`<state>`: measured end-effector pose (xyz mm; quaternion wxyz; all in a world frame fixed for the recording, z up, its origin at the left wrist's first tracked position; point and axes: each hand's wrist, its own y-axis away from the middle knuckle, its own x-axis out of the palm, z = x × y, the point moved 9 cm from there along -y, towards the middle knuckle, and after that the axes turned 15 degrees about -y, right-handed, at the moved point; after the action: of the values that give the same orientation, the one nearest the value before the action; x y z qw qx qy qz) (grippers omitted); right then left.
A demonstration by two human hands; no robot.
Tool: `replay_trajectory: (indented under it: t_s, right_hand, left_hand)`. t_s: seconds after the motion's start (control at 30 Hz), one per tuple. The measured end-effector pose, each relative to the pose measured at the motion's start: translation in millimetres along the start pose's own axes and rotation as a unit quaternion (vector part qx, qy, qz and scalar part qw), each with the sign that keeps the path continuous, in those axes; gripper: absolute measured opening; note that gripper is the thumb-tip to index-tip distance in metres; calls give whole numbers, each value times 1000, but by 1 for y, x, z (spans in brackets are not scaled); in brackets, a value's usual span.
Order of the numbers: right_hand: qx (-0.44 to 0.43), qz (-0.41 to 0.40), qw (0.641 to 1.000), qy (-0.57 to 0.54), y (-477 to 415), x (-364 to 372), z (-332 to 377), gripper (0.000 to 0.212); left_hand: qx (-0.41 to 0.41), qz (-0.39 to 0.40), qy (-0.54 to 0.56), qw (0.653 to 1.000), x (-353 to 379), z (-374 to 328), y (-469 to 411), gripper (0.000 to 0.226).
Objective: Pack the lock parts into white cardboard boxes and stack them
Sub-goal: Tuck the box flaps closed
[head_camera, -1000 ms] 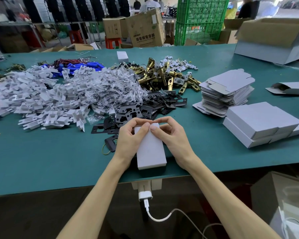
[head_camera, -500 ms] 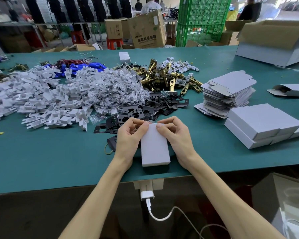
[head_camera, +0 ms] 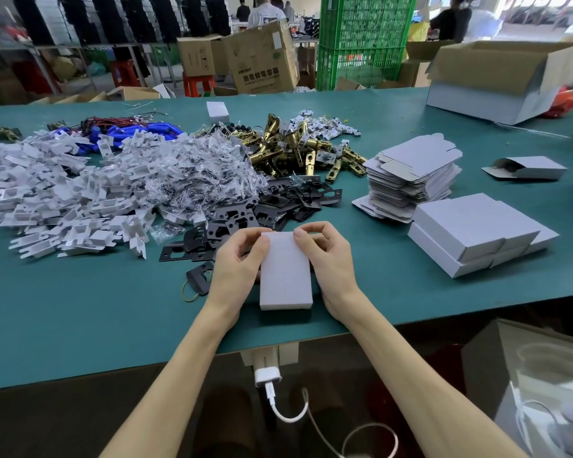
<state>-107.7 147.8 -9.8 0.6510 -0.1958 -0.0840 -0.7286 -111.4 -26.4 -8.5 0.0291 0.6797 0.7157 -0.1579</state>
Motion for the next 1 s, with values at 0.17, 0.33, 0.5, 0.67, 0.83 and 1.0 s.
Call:
replay_trajectory:
  t_s: [0.17,0.33,0.5,0.67,0.83,1.0]
  right_hand:
    - [-1,-32,999,-15,0,-5,0,14]
    - [9,-27,1000,5,0,-3,0,17]
    - [-15,-19,995,94,1,2,8,41]
    - [-81,77,943,314,23,31,18,79]
    - [-80,126,874,463,49,39,13,97]
    - [-38,111,846,520,50,22,24,77]
  left_hand:
    - [-19,10,23,1000,0,2,0,17]
    - [-32,-6,40,999,-5,5,1,15]
    - [-49,-32,69,996,-9,8,-2,16]
    - [-43,-36,64,996,-10,11,-3,11]
    - [-21,-10,66,998,-6,9,-2,14]
    - [5,41,30,999,8,5,-1,13]
